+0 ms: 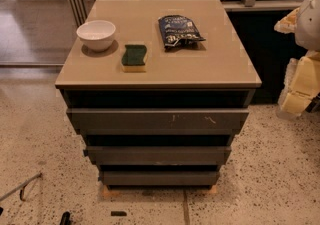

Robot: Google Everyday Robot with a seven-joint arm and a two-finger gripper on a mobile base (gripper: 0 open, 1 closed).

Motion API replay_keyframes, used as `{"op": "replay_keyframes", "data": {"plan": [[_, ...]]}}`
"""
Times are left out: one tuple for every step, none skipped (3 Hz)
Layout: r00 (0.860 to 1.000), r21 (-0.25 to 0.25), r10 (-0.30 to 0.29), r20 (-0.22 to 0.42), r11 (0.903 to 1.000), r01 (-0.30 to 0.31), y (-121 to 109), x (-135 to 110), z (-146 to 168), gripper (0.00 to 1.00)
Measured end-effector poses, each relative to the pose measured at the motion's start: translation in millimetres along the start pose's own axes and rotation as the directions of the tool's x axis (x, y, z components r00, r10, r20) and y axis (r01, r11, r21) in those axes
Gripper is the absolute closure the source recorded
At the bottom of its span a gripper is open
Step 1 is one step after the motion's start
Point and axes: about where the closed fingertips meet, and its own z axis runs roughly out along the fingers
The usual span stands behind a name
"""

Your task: Open middle drawer

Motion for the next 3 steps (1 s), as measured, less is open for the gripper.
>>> {"op": "replay_keyframes", "data": {"plan": [[1.0, 0.002, 0.001, 0.002, 1.0, -0.001, 0, 0, 1, 0.02], [1.0, 0.017, 0.011, 0.025, 0.9998, -0.012, 1, 0, 15, 0.24], [0.995, -0.032, 0.019, 0.101, 0.9994, -0.016, 20, -3, 72, 0.48]]}}
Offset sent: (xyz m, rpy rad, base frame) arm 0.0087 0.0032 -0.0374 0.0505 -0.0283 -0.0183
